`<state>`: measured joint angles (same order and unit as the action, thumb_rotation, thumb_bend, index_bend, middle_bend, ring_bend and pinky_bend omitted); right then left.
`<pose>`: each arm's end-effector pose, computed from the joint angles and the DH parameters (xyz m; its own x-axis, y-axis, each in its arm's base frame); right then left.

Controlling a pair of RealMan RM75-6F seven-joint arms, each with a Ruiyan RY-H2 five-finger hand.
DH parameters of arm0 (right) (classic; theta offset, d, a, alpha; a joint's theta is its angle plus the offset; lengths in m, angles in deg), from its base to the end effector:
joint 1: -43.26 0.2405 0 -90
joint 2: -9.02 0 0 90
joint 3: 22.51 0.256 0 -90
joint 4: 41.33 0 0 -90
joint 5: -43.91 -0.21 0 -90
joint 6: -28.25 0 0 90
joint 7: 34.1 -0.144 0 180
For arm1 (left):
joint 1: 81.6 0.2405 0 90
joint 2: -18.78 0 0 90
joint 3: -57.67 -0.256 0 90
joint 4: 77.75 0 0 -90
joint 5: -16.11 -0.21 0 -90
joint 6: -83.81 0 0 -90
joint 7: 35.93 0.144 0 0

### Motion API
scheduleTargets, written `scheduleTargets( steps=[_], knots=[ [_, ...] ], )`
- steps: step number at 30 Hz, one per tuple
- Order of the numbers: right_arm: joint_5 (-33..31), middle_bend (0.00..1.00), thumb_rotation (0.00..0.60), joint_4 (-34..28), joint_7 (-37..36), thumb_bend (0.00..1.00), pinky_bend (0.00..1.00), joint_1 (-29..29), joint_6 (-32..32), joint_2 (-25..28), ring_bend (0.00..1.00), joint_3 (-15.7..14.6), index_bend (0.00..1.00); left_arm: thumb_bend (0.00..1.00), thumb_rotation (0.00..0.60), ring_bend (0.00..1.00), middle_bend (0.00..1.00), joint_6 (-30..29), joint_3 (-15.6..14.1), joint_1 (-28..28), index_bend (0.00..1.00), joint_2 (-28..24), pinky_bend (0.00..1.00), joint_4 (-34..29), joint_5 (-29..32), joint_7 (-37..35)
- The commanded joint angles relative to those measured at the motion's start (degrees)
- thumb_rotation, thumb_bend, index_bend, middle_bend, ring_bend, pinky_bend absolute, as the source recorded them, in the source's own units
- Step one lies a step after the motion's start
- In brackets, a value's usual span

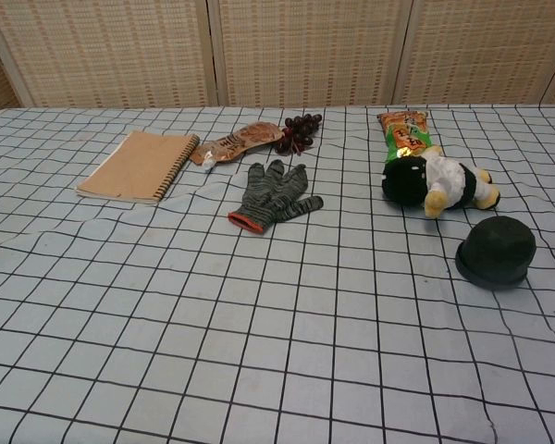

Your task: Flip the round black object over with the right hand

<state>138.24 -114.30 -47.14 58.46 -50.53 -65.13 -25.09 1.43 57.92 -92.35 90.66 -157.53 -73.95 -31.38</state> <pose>-0.3211 -0.2223 0.0989 0.3927 -0.1521 0.9070 -0.8976 -0.2781 0.3419 -0.3188 0.2068 0.1190 0.5535 0.0251 0.8324 0.8233 -0.1670 -0.5425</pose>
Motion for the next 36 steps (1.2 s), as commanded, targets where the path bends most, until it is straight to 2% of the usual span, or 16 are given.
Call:
scheduleTargets(
  steps=[1,10,14,21,28,36],
  knots=[
    [0.3,0.07,0.6,-1.2,-0.2,0.11,0.16,0.2,1.2,1.0,0.0,-0.9,0.06,0.42,0.6,0.25,0.29,-1.1,0.0,0.3,0.31,-0.1,0.54,-0.4,-0.7,0.3],
    [-2.0,0.07,0.6,-1.7,-0.7,0.11,0.15,0.9,4.4,1.3,0.0,-0.2,0.05,0.42,0.6,0.25,0.29,-0.9,0.0,-0.2,0.31,0.4,0.54,-0.3,-1.3,1.4],
    [-3.6,0.07,0.6,-0.3,-0.8,0.1,0.14,1.9,7.3,0.0,0.0,0.3,0.0,0.42,0.6,0.25,0.29,-0.1,-0.4,-0.1,0.31,0.2,0.53,-0.2,-1.0,0.9],
    [-2.3,0.07,0.6,2.8,-5.2,0.1,0.13,4.9,11.2,-3.5,0.0,0.3,0.0,0.42,0.6,0.25,0.28,-2.6,-0.2,0.9,0.31,-0.6,0.53,-1.7,-1.5,1.3],
    [-4.6,0.07,0.6,4.2,-3.3,0.1,0.13,8.7,17.3,-6.9,0.0,2.1,0.0,0.42,0.6,0.25,0.29,-2.0,0.1,0.9,0.31,-0.5,0.53,-1.6,-0.6,1.5],
    [-7.1,0.07,0.6,5.8,-0.3,0.1,0.13,10.7,20.8,-10.7,0.0,3.3,0.0,0.42,0.6,0.25,0.28,-2.5,0.0,1.0,0.32,-0.7,0.53,-1.6,-1.1,1.3]
  ],
)
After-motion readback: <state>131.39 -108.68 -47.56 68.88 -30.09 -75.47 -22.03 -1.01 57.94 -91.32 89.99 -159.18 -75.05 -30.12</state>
